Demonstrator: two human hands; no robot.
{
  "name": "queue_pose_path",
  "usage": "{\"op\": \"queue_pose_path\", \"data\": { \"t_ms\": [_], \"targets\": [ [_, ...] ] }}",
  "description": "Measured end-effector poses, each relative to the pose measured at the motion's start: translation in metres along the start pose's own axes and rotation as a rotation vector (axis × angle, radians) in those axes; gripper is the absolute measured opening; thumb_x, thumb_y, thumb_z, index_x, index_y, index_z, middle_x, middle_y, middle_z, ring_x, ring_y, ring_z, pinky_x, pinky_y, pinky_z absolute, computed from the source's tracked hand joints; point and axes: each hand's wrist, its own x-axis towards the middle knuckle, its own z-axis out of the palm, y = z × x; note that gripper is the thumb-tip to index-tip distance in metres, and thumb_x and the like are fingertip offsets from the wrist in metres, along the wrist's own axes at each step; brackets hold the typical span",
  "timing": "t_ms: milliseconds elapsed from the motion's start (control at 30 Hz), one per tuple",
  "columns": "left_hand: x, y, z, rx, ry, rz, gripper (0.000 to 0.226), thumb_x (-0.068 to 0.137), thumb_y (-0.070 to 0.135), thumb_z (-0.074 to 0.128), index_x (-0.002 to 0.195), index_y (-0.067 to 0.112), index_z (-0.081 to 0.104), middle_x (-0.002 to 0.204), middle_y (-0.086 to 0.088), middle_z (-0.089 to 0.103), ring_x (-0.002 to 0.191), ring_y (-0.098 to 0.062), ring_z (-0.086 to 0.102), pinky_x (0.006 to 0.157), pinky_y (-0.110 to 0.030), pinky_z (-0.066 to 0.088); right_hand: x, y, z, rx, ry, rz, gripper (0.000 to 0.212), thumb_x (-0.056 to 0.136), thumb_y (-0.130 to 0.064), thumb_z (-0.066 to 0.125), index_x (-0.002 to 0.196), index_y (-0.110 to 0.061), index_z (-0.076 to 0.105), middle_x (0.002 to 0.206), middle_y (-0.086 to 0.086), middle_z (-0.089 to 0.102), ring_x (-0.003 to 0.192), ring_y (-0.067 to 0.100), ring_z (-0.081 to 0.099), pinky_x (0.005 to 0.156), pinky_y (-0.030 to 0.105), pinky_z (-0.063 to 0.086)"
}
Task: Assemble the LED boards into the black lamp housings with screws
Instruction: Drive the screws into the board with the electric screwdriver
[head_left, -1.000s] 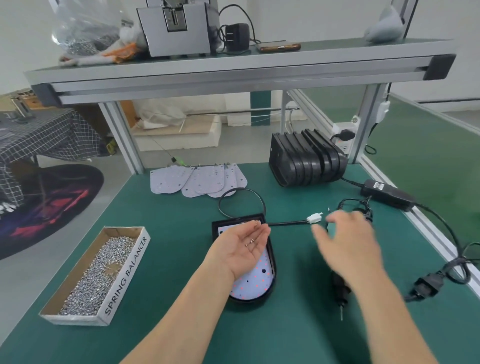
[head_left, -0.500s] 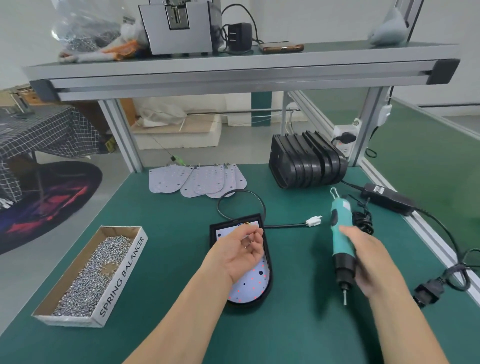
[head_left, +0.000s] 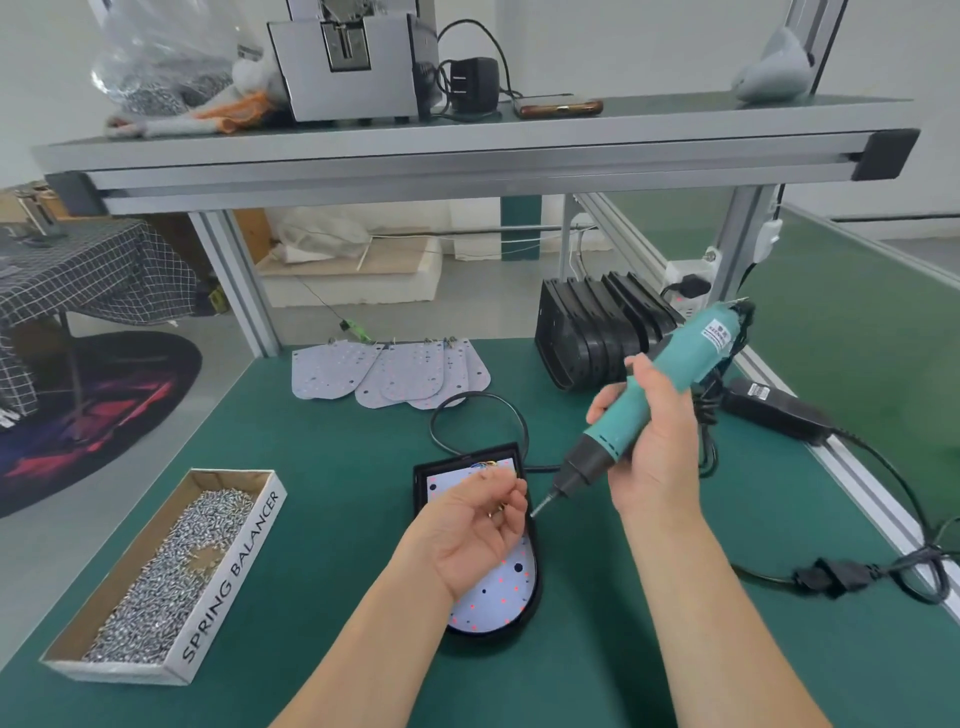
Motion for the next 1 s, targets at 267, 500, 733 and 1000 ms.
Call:
{"op": "queue_pose_path", "data": {
  "t_ms": [267, 500, 733, 1000],
  "targets": [
    [-0.001, -0.003, -0.006, -0.048, 0.0, 0.079, 0.022, 0.076, -0.003, 0.067, 0.097, -0.008, 0.068, 0.08, -0.017, 0.071, 0.061, -0.016, 0.07, 0.05, -0.019, 0.055, 0.012, 0.011, -0.003, 0.096, 0.138, 0.018, 0.024, 0.084, -0.019, 0.072, 0.1, -0.017, 0.054, 0.061, -0.005, 0.057, 0.051, 0.01, 0.054, 0.051, 0.02, 0.047],
    [-0.004, -0.002, 0.001, -0.047, 0.028, 0.028, 0.019, 0.07, 0.002, 0.073, 0.087, -0.005, 0.076, 0.073, -0.01, 0.066, 0.052, -0.012, 0.061, 0.046, -0.016, 0.051, 0.013, 0.012, 0.016, 0.02, 0.246, -0.139, 0.015, 0.078, -0.015, 0.072, 0.088, -0.019, 0.061, 0.062, -0.008, 0.055, 0.052, 0.009, 0.05, 0.051, 0.022, 0.045],
    [-0.006, 0.001, 0.0, -0.102, 0.018, 0.03, 0.026, 0.071, -0.008, 0.065, 0.096, -0.009, 0.069, 0.082, -0.019, 0.072, 0.059, -0.02, 0.07, 0.051, -0.02, 0.058, 0.011, 0.017, 0.026, -0.089, 0.347, -0.261, 0.021, 0.075, -0.016, 0.073, 0.086, -0.018, 0.056, 0.066, 0.001, 0.055, 0.053, 0.016, 0.05, 0.053, 0.024, 0.047],
    [-0.005, -0.001, -0.002, -0.098, 0.014, 0.04, 0.026, 0.069, -0.01, 0.064, 0.095, -0.009, 0.07, 0.085, -0.021, 0.073, 0.06, -0.021, 0.071, 0.053, -0.022, 0.059, 0.009, 0.023, 0.028, -0.103, 0.362, -0.265, 0.02, 0.079, -0.02, 0.075, 0.087, -0.019, 0.056, 0.07, 0.003, 0.056, 0.058, 0.02, 0.051, 0.057, 0.029, 0.049]
  ]
}}
